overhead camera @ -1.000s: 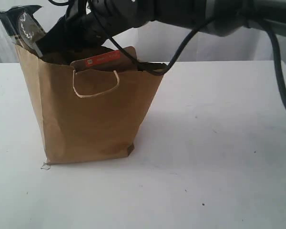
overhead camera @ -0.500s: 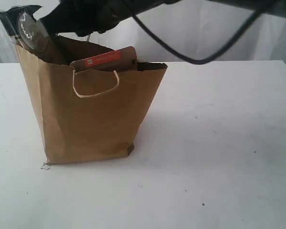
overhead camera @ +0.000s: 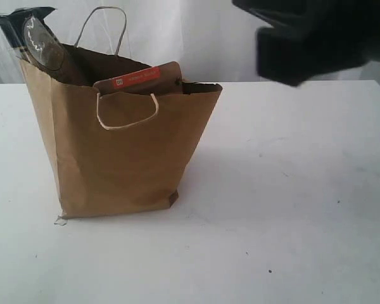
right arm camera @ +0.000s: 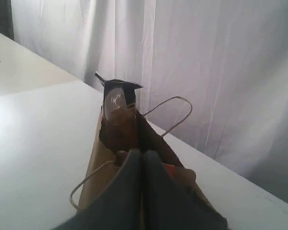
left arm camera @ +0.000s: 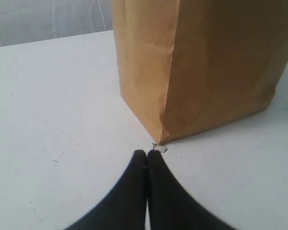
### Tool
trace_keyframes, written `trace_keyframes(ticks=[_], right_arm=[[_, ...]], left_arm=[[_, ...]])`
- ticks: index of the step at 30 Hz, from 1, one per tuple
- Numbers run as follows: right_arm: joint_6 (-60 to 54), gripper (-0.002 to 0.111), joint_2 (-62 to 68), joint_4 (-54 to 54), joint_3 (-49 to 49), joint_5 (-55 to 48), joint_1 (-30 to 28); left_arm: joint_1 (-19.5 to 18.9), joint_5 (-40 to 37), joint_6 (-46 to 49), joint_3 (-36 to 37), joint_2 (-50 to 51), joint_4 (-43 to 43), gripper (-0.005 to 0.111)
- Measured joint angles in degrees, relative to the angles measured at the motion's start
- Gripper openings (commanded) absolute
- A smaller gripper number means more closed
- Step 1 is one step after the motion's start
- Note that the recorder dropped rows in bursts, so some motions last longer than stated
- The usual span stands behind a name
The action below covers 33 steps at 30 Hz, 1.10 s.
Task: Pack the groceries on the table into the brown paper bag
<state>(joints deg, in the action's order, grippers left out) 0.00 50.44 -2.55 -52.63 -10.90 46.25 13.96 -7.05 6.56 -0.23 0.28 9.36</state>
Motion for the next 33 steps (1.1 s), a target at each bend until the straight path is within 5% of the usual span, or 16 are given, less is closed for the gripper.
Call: trace_keyframes(ticks=[14, 27, 33], right_arm=[[0.00, 0.000, -11.22, 0.39, 4.64, -13.34, 0.00], [0.00, 0.000, -11.60, 0.39, 13.18, -9.24, -0.65], [0.00, 0.000, -14.37, 0.39, 19.15, -7.77, -6.96]], left_arm=[[0.00, 0.00, 0.00, 0.00, 0.00, 0.00, 0.000], [0.00, 0.00, 0.00, 0.00, 0.00, 0.00, 0.000], [0.00, 0.00, 0.00, 0.00, 0.00, 0.00, 0.000]])
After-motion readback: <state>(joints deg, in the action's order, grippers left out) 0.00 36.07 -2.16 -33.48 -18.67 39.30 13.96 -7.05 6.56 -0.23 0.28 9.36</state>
